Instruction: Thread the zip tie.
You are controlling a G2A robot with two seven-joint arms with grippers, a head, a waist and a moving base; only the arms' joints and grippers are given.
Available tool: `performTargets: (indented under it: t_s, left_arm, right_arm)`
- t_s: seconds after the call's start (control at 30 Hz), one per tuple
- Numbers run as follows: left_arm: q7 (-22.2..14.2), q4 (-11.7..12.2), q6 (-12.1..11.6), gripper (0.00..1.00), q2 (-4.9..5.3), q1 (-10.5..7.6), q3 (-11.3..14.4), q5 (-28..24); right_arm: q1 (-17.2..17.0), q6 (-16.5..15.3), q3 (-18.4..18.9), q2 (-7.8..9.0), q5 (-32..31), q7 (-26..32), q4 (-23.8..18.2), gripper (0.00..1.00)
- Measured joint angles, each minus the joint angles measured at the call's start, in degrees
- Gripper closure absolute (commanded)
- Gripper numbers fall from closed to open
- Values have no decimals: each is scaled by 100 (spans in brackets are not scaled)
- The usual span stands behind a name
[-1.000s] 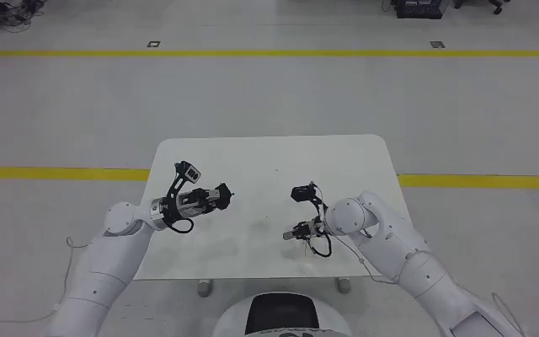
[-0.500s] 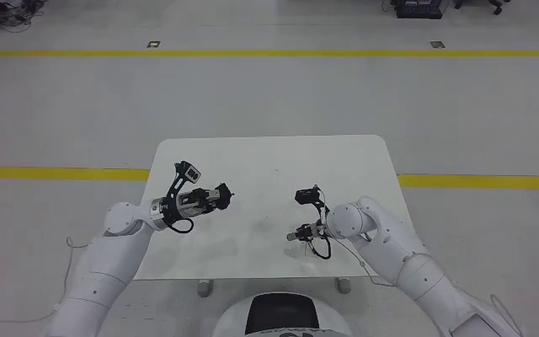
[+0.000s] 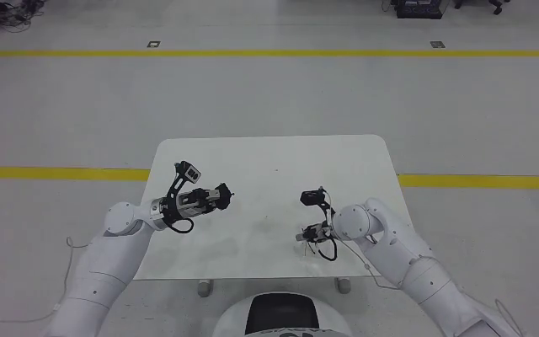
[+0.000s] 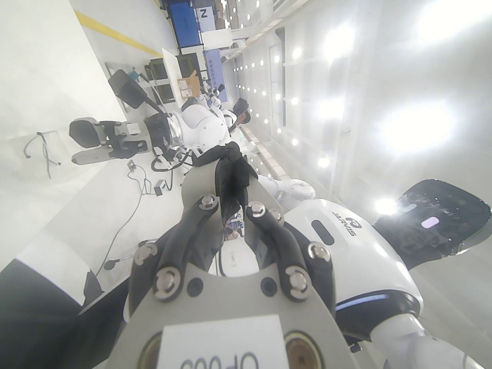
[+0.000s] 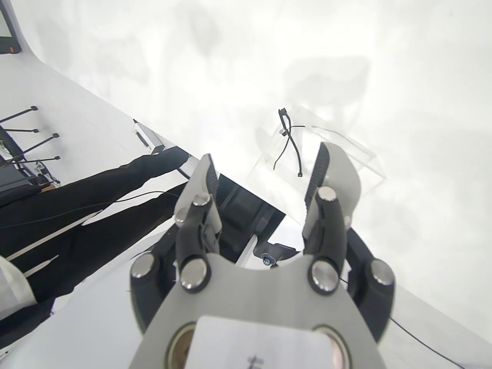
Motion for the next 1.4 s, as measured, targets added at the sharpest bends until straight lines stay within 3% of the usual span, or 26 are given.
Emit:
performTargets:
  t_s: [0.23,0.53,0.77,1.17,1.4]
  left_arm:
    - [0,0,0,100,0,0,0,0]
    - [0,0,0,100,0,0,0,0]
    - [0,0,0,100,0,0,0,0]
    - [0,0,0,100,0,0,0,0]
    - [0,0,0,100,0,0,0,0]
  right_arm:
    - [59,-26,-108,-36,-14,-83,230,84]
    - [195,-10,-312,-117,-32,-158,506,82]
    - [249,-3,-368,-154,-4,-239,682,86]
    - [271,8,-425,-177,-50,-193,725,85]
    - [284,-10,-463,-199,-22,-193,745,93]
